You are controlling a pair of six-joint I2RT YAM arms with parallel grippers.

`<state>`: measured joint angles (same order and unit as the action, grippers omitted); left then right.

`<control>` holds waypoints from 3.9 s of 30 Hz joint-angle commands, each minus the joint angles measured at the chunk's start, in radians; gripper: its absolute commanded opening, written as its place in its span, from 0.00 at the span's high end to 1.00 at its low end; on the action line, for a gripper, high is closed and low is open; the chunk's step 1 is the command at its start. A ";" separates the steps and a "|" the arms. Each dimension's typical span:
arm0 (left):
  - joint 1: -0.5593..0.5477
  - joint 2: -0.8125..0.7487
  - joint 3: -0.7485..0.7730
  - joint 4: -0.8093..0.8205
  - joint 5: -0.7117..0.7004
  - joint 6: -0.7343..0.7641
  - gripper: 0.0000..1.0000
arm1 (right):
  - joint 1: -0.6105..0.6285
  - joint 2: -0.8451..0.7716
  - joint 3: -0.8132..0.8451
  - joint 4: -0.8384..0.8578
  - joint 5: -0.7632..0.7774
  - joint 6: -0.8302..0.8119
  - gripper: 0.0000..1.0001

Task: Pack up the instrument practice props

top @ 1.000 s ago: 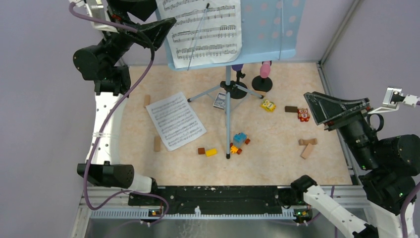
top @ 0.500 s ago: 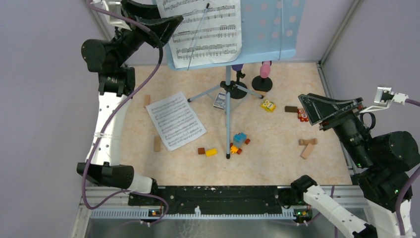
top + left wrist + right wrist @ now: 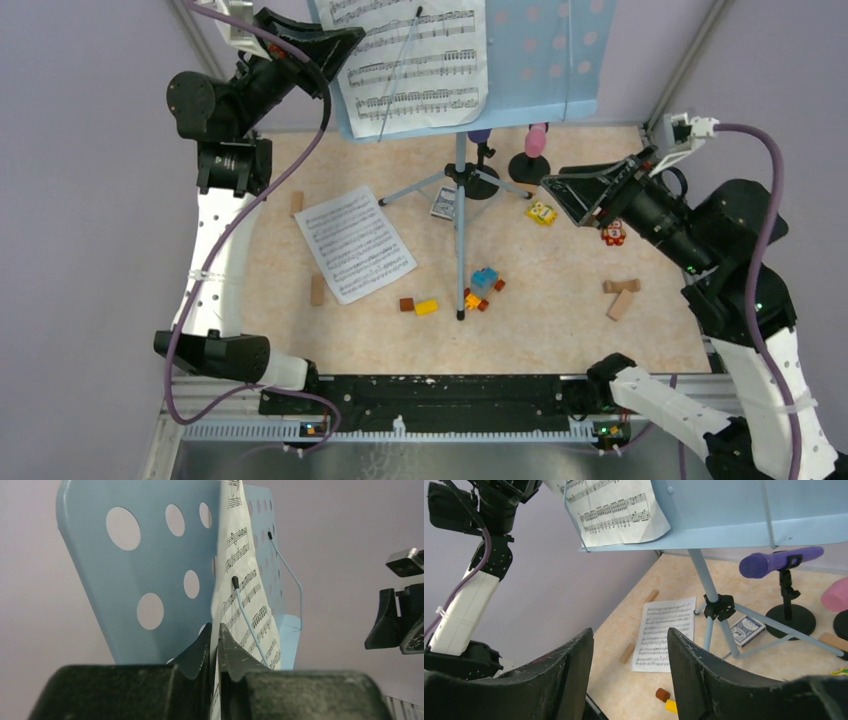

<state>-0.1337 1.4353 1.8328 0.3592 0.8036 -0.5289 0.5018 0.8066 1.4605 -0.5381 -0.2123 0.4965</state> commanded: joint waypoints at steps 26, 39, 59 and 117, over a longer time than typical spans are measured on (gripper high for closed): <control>-0.001 -0.051 -0.010 -0.080 -0.053 -0.004 1.00 | 0.340 0.451 0.340 0.401 0.289 0.090 0.50; -0.003 -0.060 -0.009 -0.084 -0.072 -0.005 1.00 | 0.429 0.614 0.459 0.474 0.473 0.135 0.50; -0.003 -0.066 -0.017 -0.073 -0.070 -0.008 1.00 | 0.427 0.821 0.673 0.407 0.404 0.162 0.58; 0.014 -0.583 -0.354 -0.869 -1.263 0.395 1.00 | 0.428 0.742 0.452 0.660 0.400 -0.067 0.83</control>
<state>-0.1242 0.8459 1.5936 -0.4164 -0.2977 -0.1627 0.9207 1.5806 1.8919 0.1204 0.1638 0.4671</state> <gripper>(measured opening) 0.004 0.124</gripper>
